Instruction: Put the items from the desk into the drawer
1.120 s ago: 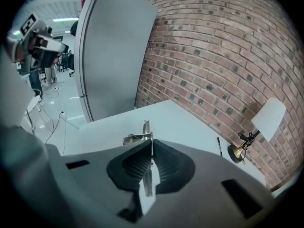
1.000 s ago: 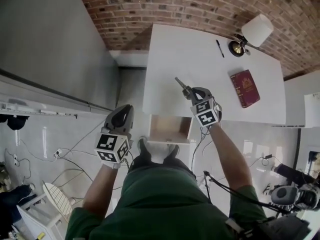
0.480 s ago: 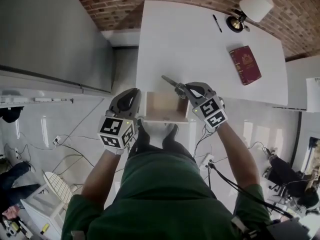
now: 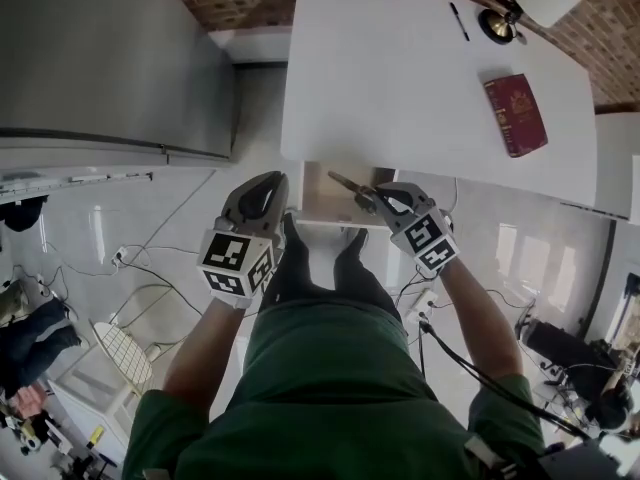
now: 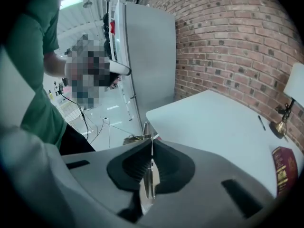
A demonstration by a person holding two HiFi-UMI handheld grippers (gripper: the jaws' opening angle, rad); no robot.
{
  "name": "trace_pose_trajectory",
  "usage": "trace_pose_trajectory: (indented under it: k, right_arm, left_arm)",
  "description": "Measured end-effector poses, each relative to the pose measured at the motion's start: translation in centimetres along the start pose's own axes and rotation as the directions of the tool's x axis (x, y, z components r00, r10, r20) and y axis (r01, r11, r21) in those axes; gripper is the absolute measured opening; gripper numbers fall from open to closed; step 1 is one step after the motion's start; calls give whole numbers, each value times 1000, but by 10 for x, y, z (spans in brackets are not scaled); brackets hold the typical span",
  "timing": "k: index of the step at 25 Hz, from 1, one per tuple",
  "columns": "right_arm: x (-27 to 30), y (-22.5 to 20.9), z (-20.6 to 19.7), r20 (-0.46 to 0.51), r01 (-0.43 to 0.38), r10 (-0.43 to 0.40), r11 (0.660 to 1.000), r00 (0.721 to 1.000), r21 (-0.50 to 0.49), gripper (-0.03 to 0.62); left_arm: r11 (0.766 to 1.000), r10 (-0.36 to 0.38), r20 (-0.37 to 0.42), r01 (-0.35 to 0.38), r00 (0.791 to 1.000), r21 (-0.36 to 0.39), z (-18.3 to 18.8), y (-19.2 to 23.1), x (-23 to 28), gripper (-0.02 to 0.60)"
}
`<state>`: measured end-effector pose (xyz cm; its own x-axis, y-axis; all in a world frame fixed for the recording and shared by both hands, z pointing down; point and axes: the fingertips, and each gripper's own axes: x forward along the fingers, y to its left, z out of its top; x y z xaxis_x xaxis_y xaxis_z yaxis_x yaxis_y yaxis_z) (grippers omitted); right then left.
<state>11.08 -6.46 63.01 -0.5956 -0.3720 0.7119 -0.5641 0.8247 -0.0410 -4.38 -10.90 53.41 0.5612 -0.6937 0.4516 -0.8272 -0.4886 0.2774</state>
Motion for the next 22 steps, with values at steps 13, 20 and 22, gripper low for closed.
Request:
trace_pose_trajectory:
  k: [13,20,22]
  right_arm:
    - [95,1,-118,-164,99,-50,949,985,301,14]
    - [146,-8,-152,-186,111,-47,931,981,348,14]
    - [162,-7,-159,-195,110,-45,934,980,340,14]
  left_arm:
    - [999,-2,-91,-1,996,-37,-54,11,10,26]
    - [999,11,-126,-17,992,-51,-78,26,18,26]
    - [998,14,-139,-22,990,-55,-87,31,19,26]
